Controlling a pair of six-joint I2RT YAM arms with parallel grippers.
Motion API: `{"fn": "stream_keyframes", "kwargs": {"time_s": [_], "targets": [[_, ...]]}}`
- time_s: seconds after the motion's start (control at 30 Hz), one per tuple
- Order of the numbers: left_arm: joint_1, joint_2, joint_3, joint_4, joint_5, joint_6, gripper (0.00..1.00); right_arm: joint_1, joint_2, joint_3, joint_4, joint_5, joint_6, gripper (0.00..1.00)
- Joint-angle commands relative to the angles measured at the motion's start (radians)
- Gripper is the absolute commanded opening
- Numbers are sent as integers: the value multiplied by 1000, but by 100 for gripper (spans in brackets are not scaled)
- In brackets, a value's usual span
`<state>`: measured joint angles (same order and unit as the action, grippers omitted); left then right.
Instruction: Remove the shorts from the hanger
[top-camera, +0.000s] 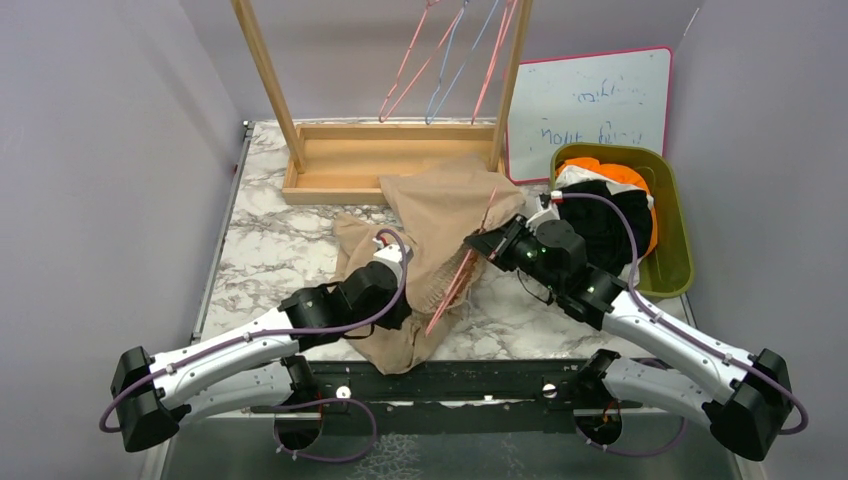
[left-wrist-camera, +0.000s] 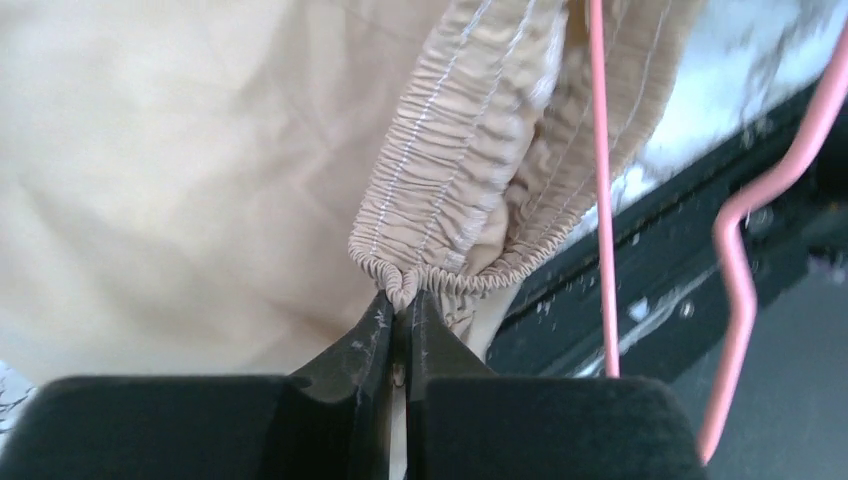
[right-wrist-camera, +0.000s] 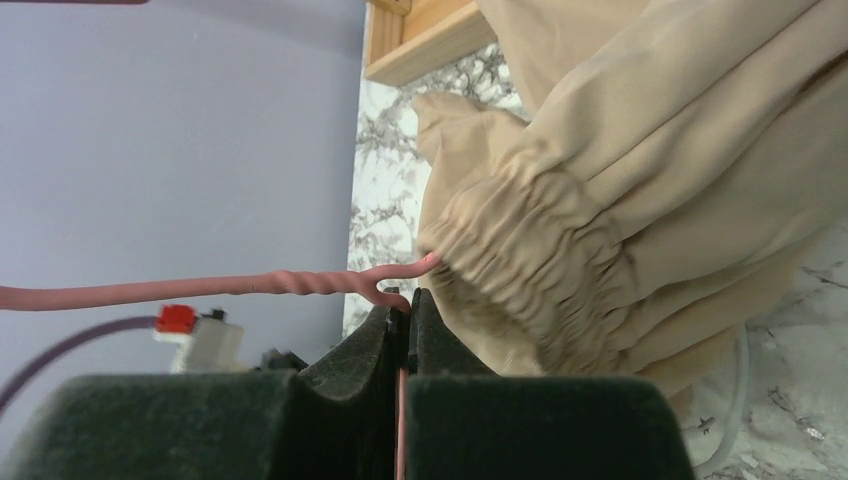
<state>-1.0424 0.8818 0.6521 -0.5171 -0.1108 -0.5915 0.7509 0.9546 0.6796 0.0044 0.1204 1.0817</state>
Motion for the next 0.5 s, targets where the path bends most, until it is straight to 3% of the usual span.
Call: {"fn": "stream_keyframes", "kwargs": {"time_s": [0.0, 0.03, 0.13, 0.27, 0.33, 0.47], "targets": [[0, -14, 87, 14, -232, 5, 21, -5, 32, -22, 41, -128, -31, 1], [8, -10, 100, 25, -234, 19, 32, -6, 43, -24, 38, -147, -37, 1], [40, 18, 135, 61, -155, 60, 39, -5, 81, -32, 37, -185, -50, 1], [54, 25, 153, 68, -78, 57, 60, -5, 111, -48, 46, -197, -49, 1], [54, -3, 134, 115, -13, 54, 67, -5, 119, -49, 51, -199, -53, 1], [54, -37, 67, 249, 197, 52, 71, -5, 135, -46, 48, -196, -62, 1]]}}
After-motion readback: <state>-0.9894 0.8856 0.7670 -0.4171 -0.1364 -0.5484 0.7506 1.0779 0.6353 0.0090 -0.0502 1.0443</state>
